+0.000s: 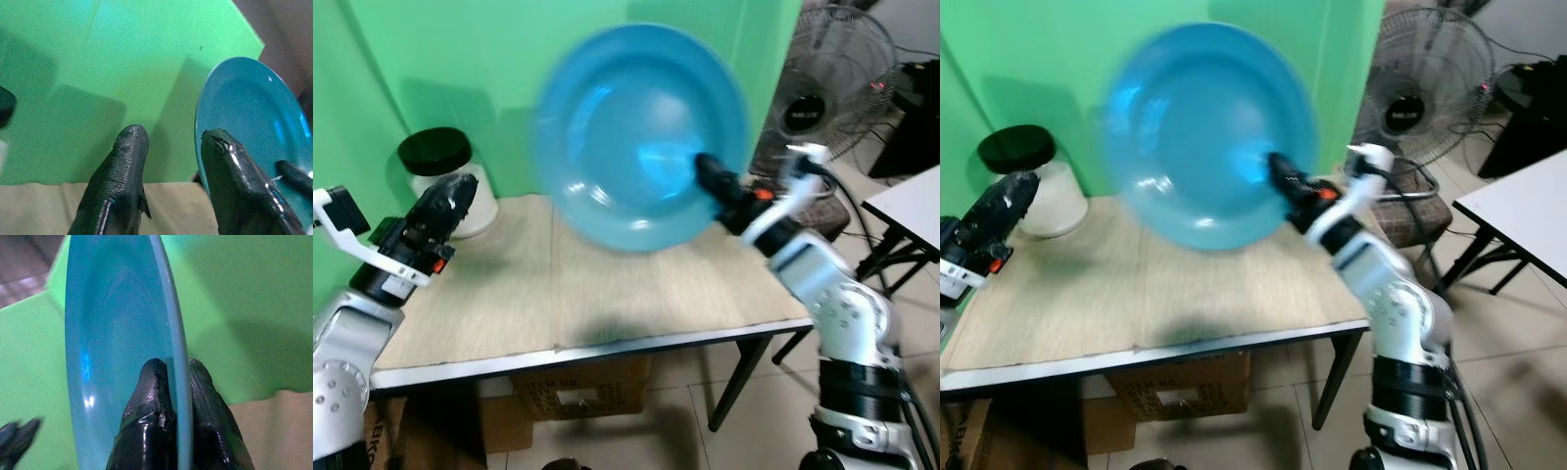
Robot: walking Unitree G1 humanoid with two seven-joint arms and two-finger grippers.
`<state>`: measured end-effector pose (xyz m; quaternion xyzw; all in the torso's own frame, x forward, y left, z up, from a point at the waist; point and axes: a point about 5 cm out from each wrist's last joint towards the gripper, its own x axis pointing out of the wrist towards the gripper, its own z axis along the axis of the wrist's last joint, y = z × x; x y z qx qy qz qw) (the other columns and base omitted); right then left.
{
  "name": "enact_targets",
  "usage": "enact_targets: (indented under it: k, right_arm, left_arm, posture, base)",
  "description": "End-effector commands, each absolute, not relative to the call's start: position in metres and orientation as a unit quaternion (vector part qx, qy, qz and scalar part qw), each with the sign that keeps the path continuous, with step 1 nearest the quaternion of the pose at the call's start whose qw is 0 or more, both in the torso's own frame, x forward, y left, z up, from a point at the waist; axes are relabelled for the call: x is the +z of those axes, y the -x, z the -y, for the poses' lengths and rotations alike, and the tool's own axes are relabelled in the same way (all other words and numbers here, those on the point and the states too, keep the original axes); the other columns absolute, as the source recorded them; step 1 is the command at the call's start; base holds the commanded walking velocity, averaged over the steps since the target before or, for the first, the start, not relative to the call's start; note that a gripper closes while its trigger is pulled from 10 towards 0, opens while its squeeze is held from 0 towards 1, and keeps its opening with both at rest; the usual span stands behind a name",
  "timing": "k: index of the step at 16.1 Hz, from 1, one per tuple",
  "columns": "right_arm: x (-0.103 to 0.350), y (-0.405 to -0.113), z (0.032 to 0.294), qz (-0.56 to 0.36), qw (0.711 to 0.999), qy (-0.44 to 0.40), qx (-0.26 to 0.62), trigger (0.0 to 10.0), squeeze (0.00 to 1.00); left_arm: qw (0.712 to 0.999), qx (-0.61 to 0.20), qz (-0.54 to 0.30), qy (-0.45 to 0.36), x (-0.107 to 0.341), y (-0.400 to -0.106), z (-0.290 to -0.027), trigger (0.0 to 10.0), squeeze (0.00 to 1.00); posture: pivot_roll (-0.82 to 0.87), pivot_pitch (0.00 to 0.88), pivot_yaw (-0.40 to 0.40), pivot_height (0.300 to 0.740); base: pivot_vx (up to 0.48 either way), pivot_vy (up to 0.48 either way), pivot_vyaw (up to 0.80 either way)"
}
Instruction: Setting the table
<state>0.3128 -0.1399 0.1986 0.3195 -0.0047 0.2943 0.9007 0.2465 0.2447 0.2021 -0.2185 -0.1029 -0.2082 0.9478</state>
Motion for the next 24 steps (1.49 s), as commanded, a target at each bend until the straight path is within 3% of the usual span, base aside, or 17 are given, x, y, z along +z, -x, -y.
enact_targets:
  k: [1,4,5,6,7,8,10,12,16,24]
  right_arm:
    - [0.208,-0.309,0.144,0.030,0.908,-0.304,0.287,0.0,0.00]
    - [0.212,-0.297,0.155,0.041,0.933,-0.262,0.245,0.0,0.00]
    - [0.217,-0.291,0.153,0.048,0.936,-0.255,0.239,4.3,0.00]
    - [0.220,-0.285,0.147,0.048,0.939,-0.240,0.243,10.0,0.00]
    - [0.221,-0.282,0.143,0.048,0.941,-0.224,0.248,10.0,0.00]
    - [0.221,-0.277,0.137,0.058,0.949,-0.198,0.236,10.0,0.00]
    - [0.222,-0.270,0.132,0.070,0.958,-0.166,0.222,10.0,0.00]
    - [0.219,-0.264,0.132,0.059,0.969,-0.113,0.213,10.0,0.00]
    - [0.219,-0.255,0.128,0.081,0.972,-0.064,0.210,10.0,0.00]
    - [0.223,-0.259,0.135,0.101,0.978,-0.059,0.170,10.0,0.00]
  left_arm:
    - [0.957,-0.207,0.104,0.177,0.206,-0.248,-0.236,10.0,0.00]
    - [0.965,-0.178,0.127,0.145,0.213,-0.250,-0.212,10.0,0.00]
    - [0.967,-0.163,0.143,0.130,0.218,-0.249,-0.203,10.0,0.00]
    - [0.969,-0.151,0.151,0.122,0.219,-0.249,-0.198,10.0,0.00]
    - [0.969,-0.140,0.162,0.123,0.221,-0.248,-0.195,10.0,0.00]
    - [0.977,-0.110,0.170,0.073,0.223,-0.248,-0.188,10.0,0.00]
    - [0.982,-0.149,0.119,0.003,0.213,-0.243,-0.171,10.0,0.00]
    - [0.990,-0.090,0.106,0.019,0.208,-0.244,-0.175,10.0,0.00]
    - [0.992,-0.061,0.106,-0.002,0.208,-0.243,-0.174,10.0,0.00]
    - [0.993,-0.045,0.107,-0.001,0.206,-0.247,-0.168,10.0,0.00]
  posture:
    - [0.00,0.000,0.040,0.740]
    - [-0.01,0.000,0.022,0.740]
    - [-0.03,0.000,0.009,0.740]
    - [-0.06,0.000,0.014,0.740]
    - [-0.06,0.000,0.016,0.740]
    - [-0.06,0.000,0.013,0.740]
    - [-0.06,0.000,0.017,0.740]
    - [-0.07,0.000,0.019,0.740]
    - [-0.08,0.000,0.024,0.740]
    - [-0.08,0.000,0.013,0.740]
  base:
    - [0.000,0.000,0.00]
    - [0.000,0.000,0.00]
    - [0.000,0.000,0.00]
    - [0.000,0.000,0.00]
    - [0.000,0.000,0.00]
    - [0.000,0.000,0.00]
    - [0.000,0.000,0.00]
    - [0.000,0.000,0.00]
    - [0.000,0.000,-0.11]
    - [0.000,0.000,-0.40]
